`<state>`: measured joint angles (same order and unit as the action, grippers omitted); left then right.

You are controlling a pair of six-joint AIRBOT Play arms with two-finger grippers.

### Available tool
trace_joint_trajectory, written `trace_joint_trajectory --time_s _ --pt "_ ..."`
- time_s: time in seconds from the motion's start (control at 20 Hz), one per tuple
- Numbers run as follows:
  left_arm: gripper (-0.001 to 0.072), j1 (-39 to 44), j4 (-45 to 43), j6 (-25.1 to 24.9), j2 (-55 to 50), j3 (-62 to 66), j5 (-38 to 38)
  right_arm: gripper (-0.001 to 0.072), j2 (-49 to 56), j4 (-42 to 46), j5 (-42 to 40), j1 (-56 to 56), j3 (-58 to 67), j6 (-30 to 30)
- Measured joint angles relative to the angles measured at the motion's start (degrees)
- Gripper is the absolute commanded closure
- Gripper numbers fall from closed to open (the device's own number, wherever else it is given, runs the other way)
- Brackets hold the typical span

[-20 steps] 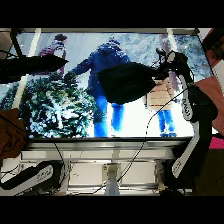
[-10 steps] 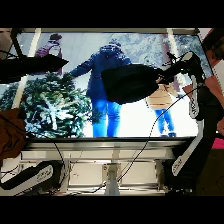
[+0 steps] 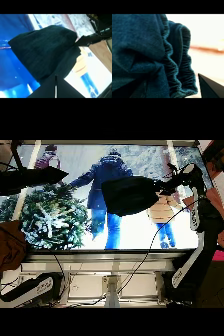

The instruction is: Fold the clothes and pants, and hang the long-sleeved shirts on hangers.

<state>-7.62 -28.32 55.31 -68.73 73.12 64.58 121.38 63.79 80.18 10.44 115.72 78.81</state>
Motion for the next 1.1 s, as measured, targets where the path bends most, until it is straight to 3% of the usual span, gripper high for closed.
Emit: trace_joint_trajectory --time_s 0.25,0.5,0.55,0.65,0.7,1.1 --pt "0.068 0.0 0.0 -0.2 0.0 0.0 0.0 0.0021 1.1 -1.4 1.9 0.7 -1.5 3.9" --pt "0.068 0.0 0.0 -0.2 -0.5 0.0 0.0 0.0032 3.9 -9.3 7.0 0.0 -1.7 4.7" --pt "0.0679 0.0 0.0 -0.2 -0.6 0.0 0.0 0.008 4.7 -11.5 7.7 -0.8 -1.8 4.7" --pt "0.068 0.0 0.0 -0.2 -0.7 0.0 0.0 0.0506 5.6 -13.6 6.8 -2.6 -1.9 3.2" --pt "0.068 0.0 0.0 -0.2 -0.7 0.0 0.0 0.0675 5.9 -14.5 6.0 -3.5 -1.9 2.2" --pt "0.068 0.0 1.2 0.1 -0.6 0.0 0.0 0.0678 2.3 -23.7 -3.8 -9.0 0.8 -6.1"
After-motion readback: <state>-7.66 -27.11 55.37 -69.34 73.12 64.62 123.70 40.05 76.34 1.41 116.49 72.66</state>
